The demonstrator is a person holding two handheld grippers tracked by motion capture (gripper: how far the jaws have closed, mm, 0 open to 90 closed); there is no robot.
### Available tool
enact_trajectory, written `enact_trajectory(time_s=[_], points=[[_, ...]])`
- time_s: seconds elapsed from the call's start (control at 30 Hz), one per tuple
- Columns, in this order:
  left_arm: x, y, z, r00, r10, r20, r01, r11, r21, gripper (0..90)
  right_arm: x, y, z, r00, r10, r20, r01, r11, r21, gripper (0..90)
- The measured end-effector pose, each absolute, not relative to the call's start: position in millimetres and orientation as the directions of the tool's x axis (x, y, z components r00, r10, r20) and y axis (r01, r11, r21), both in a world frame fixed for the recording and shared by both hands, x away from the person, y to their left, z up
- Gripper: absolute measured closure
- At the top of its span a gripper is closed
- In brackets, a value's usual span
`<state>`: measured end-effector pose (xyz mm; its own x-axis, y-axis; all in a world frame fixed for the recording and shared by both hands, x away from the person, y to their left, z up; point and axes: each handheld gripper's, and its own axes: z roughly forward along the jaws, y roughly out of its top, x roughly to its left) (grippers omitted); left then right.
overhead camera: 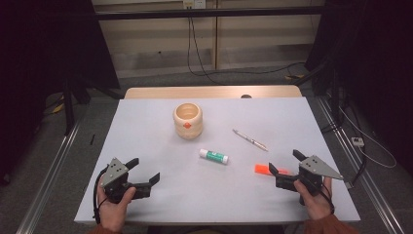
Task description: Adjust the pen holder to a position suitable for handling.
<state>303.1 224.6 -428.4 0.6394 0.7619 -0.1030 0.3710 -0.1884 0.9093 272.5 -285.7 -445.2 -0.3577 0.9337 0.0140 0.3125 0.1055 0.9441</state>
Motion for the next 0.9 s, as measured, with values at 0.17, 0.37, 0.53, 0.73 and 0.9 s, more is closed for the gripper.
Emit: enact_trajectory(time_s=[0.17,0.37,0.53,0.73,0.9], points=[[305,224,-426,0.635,0.767,-0.094,0.374,-0.198,0.906,6.4,273,-286,-445,-0.359,0.933,0.017,0.314,0.104,0.944,4.0],[308,223,-424,0.626,0.773,-0.101,0.384,-0.193,0.903,6.6,272,-286,-445,-0.366,0.930,0.022,0.315,0.102,0.944,3.9],[311,223,-421,0.633,0.769,-0.091,0.375,-0.201,0.905,7.2,273,-286,-446,-0.365,0.931,0.022,0.321,0.104,0.941,3.9],[317,225,-416,0.635,0.766,-0.097,0.364,-0.186,0.912,7.1,272,-287,-446,-0.358,0.933,0.028,0.322,0.096,0.942,3.8],[324,223,-411,0.645,0.757,-0.106,0.360,-0.179,0.916,7.6,272,-288,-446,-0.356,0.934,0.030,0.323,0.093,0.942,3.8]])
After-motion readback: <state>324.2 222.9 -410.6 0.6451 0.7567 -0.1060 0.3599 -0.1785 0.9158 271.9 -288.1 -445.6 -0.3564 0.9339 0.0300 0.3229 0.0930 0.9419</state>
